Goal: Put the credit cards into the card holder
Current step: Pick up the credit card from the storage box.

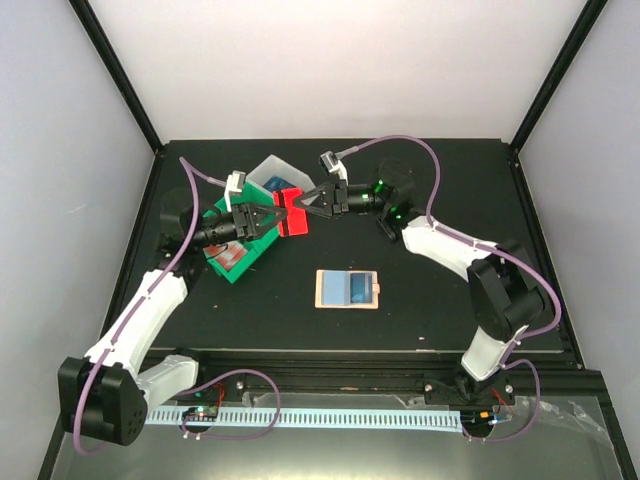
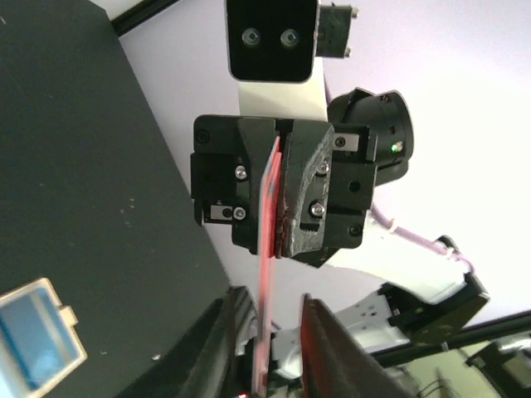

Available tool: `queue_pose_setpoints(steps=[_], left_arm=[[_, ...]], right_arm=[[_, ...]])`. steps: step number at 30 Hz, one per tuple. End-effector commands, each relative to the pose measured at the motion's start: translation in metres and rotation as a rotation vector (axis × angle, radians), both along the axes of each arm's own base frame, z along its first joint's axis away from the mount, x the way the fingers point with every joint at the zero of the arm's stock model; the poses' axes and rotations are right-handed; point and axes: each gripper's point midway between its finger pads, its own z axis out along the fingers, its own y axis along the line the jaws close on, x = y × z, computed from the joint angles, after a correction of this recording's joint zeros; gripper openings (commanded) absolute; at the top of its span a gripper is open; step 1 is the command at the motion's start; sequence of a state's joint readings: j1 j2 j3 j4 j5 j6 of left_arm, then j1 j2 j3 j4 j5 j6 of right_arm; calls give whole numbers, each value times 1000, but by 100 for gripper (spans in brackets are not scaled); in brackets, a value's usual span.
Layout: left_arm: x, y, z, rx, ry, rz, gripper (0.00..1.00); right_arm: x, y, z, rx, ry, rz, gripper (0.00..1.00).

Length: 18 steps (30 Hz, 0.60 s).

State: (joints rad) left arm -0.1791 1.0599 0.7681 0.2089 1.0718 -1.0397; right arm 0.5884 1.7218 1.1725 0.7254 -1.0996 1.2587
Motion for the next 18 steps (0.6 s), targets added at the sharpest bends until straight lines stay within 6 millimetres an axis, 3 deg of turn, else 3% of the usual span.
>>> queue_pose_setpoints(steps=[1, 5, 8, 18], left_arm=[[-16, -1, 30, -61, -71, -27, 33], [-20, -2, 42, -103, -69, -14, 53], [-25, -5, 48, -144, -59, -37, 57], [-37, -13, 52, -215, -60, -94, 63]], right_arm=[[-17, -8, 36, 91, -45, 78, 1], [-38, -19, 52, 149, -16, 178, 1], [-50, -27, 58, 199, 26, 229, 1], [-61, -35, 69, 211, 39, 246, 1]])
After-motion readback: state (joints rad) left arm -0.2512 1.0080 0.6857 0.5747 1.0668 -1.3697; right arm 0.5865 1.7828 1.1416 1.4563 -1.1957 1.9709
